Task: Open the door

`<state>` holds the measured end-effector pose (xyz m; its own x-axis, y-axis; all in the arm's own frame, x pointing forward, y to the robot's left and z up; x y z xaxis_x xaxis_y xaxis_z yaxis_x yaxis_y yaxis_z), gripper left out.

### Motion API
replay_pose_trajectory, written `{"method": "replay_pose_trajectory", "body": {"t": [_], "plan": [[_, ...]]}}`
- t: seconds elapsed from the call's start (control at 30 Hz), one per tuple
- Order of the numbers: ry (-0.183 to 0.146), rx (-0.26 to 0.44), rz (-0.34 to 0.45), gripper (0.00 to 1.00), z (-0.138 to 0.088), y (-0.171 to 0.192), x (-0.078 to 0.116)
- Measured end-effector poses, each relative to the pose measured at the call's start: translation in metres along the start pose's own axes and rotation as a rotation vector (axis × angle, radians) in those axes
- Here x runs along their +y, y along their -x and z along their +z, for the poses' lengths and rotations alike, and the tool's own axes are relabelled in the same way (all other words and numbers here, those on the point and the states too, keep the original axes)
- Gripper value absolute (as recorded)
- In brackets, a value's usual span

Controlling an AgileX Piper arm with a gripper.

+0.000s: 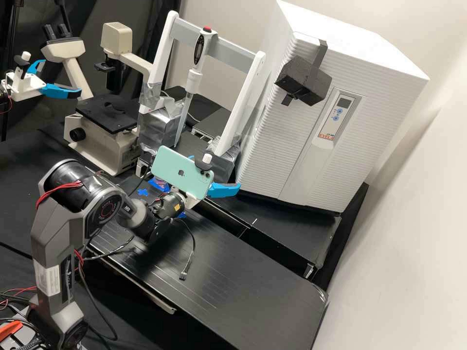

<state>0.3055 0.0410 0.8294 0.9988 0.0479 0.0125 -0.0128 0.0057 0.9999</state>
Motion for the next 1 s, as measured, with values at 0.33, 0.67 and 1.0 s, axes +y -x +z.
{"method": "replay_pose_trajectory", "body": {"t": [0.33,0.67,1.0], "plan": [[0.002,0.0,0.003,1.0,0.001,0.001,0.001],[-0.012,-0.001,0.183,1.0,0.0,0.031,0.051],[-0.063,0.048,0.384,1.0,-0.044,0.03,0.102]]}}
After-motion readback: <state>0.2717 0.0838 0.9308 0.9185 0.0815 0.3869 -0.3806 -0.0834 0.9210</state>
